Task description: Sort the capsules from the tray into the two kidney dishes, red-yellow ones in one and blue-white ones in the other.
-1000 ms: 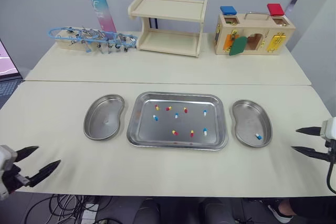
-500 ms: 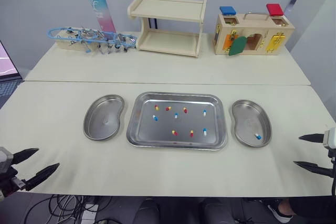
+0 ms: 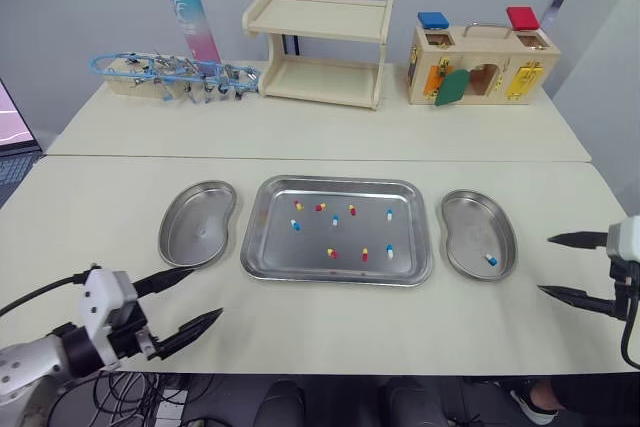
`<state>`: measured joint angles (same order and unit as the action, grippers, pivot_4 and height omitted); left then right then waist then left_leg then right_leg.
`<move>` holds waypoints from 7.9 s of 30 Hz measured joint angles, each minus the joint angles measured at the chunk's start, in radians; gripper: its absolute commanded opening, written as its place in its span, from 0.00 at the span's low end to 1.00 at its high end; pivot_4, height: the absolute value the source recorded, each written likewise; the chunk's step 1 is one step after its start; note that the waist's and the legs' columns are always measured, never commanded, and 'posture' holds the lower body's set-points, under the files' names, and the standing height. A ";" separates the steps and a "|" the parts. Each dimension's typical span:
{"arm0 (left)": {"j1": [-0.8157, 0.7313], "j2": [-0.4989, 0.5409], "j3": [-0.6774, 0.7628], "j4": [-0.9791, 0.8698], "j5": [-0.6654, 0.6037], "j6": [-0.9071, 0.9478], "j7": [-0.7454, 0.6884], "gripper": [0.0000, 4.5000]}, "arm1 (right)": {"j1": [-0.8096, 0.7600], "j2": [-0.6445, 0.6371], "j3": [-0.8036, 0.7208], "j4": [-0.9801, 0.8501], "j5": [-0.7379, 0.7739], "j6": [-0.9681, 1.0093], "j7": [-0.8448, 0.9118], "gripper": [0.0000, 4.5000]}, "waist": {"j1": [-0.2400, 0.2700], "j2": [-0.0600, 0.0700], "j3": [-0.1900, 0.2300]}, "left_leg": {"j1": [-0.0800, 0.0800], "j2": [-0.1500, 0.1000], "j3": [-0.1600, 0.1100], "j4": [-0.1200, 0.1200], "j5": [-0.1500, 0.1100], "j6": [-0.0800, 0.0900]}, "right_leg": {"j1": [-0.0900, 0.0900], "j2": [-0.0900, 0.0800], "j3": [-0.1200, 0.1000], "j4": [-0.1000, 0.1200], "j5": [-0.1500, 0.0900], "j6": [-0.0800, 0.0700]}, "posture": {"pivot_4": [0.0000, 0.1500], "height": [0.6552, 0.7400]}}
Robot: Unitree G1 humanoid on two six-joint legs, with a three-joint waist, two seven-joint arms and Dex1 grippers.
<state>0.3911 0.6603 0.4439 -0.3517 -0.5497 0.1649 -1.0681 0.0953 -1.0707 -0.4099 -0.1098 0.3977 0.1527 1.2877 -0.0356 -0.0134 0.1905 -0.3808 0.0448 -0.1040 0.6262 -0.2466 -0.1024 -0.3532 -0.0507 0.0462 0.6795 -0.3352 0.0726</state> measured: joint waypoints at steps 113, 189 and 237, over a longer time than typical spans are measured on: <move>-0.073 0.062 0.000 0.096 -0.044 0.026 0.120 1.00 | -0.057 0.071 0.054 0.021 -0.179 0.056 -0.188 0.66 | 0.002 0.000 0.000 | -0.003 0.000 -0.001 -0.001 0.000 0.001 | -0.004 0.001 -0.001 0.000 0.000 -0.001 | 1.00 1.00; -1.089 -0.010 -0.613 0.812 0.370 0.095 -0.006 0.59 | 0.173 0.587 0.613 -0.362 -0.299 -0.098 -0.611 1.00 | 0.003 -0.008 -0.004 | -0.001 0.001 -0.005 0.001 0.000 0.000 | -0.001 0.003 -0.003 0.002 -0.001 -0.002 | 1.00 1.00; -1.164 -0.120 -0.560 0.838 0.426 0.104 -0.070 0.01 | 0.127 0.581 0.615 -0.477 -0.278 0.077 -0.659 1.00 | 0.003 -0.008 -0.004 | -0.001 0.001 -0.005 0.002 0.000 0.000 | -0.001 0.003 -0.004 0.003 -0.001 -0.002 | 1.00 1.00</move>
<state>-0.7732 0.5404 -0.1165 0.4858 -0.1240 0.2693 -1.1380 0.2227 -0.4896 0.2053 -0.5871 0.1197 0.2297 0.6285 -0.0331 -0.0212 0.1861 -0.3822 0.0459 -0.1094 0.6279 -0.2467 -0.1025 -0.3539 -0.0477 0.0422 0.6821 -0.3363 0.0707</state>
